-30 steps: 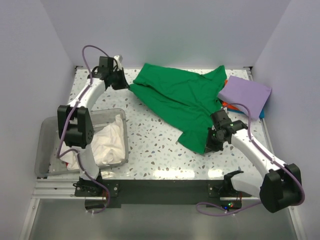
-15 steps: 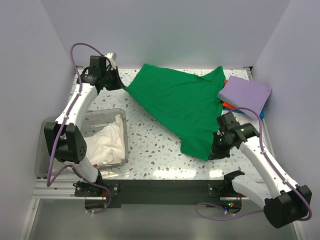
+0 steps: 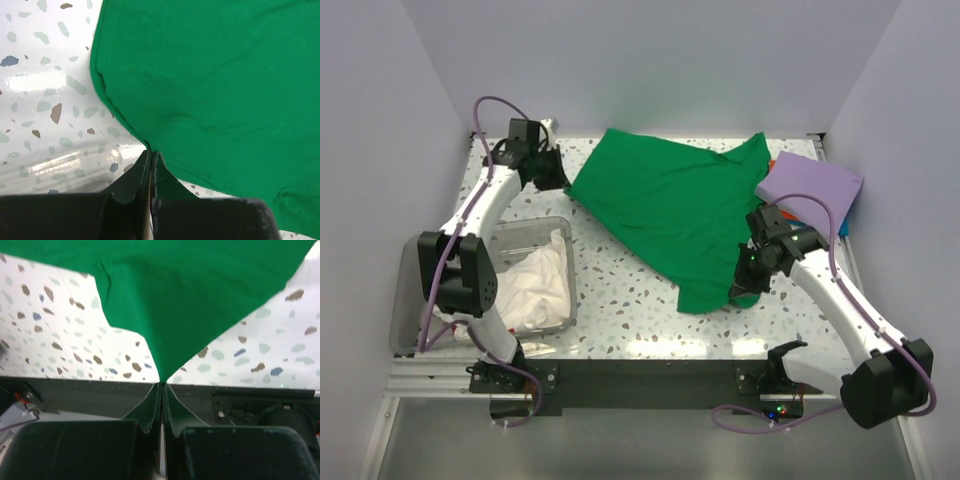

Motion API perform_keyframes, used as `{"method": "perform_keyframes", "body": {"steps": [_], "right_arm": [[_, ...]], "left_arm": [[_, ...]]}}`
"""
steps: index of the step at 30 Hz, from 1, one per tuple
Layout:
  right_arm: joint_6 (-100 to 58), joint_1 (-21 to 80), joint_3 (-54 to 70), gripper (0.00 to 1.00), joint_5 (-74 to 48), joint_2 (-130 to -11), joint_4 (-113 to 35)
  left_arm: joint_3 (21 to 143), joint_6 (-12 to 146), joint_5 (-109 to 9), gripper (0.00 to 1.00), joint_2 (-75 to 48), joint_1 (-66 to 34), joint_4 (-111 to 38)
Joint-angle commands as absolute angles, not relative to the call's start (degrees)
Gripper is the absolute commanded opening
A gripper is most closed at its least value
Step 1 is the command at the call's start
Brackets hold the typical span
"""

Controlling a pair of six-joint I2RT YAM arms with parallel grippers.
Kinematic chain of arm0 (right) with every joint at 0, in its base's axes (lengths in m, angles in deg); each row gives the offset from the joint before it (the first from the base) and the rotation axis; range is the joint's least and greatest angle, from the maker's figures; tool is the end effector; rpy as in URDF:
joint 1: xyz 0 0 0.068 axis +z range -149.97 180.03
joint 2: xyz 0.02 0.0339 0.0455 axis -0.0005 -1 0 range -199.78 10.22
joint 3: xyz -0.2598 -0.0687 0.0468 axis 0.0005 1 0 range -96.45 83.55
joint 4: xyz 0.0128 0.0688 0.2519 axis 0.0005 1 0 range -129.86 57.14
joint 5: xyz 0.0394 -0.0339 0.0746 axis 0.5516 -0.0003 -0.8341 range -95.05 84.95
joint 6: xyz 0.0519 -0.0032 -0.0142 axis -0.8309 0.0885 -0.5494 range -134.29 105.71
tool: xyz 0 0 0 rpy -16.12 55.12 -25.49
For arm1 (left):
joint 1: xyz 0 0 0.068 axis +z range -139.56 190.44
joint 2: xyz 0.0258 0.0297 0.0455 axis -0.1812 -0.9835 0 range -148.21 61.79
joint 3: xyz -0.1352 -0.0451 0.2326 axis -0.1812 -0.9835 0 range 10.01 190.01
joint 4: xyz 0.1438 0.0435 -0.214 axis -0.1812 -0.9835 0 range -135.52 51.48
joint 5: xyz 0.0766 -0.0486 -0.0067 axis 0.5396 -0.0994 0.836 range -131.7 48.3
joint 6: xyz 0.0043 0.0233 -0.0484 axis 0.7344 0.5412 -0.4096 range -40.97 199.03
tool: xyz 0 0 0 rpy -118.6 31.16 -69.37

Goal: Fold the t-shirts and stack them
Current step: Fold the tshirt

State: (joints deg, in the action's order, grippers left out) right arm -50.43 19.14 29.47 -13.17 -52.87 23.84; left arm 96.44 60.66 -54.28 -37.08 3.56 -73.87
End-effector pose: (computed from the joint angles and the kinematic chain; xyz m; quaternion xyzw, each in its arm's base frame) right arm 0.1726 0.0651 0.2654 0.1355 0.9769 0.1315 0.1004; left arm 0.3823 -0.0540 0.2997 -0.0536 0.9266 -0.1779 0.3269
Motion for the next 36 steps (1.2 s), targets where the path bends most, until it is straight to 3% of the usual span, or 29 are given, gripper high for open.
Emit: {"method": "perform_keyframes", "body": {"steps": [1,22,36], "right_arm": [[-50.8,19.1,25.9,0.00,-10.2,-57.8,16.4],[-37.1,5.2,-0.4,0.00,-7.8,-86.4,12.3],[-34.3,0.2,-13.9,0.00,-6.9,-95.9,15.6]], "left_arm": [[100.9,61.7,-54.2,0.00,-41.3,3.9,-72.5],[128.7,60.7,-56.0,0.00,-63.7,4.3,-76.3],[133.8,59.3,-61.4,0.00,-70.4,5.3,-72.6]]}}
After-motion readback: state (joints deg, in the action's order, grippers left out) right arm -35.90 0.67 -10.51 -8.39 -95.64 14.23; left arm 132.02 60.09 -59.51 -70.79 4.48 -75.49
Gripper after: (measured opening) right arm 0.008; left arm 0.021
